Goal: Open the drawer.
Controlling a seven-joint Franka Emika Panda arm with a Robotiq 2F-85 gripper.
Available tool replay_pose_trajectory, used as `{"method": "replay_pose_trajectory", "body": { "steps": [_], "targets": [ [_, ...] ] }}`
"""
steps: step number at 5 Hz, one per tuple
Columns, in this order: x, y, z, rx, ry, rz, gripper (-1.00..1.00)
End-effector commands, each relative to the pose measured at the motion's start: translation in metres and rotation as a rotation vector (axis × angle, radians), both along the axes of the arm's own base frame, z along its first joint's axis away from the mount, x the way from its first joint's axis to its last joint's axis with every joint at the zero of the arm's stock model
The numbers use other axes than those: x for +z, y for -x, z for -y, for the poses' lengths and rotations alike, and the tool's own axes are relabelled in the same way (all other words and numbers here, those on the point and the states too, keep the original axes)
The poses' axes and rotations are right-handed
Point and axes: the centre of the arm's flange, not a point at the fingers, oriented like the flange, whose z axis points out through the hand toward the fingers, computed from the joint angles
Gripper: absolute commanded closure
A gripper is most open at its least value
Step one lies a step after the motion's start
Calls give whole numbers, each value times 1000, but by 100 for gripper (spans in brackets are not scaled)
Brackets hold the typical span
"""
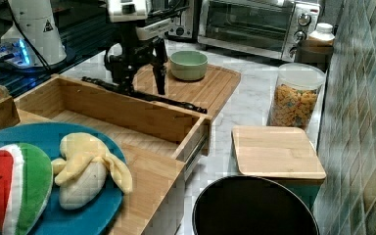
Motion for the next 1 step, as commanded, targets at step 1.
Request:
{"method": "replay_pose_trajectory", "body": {
  "steps": [1],
  "targets": [
    [42,-36,-184,304,-28,79,-100]
  ]
}}
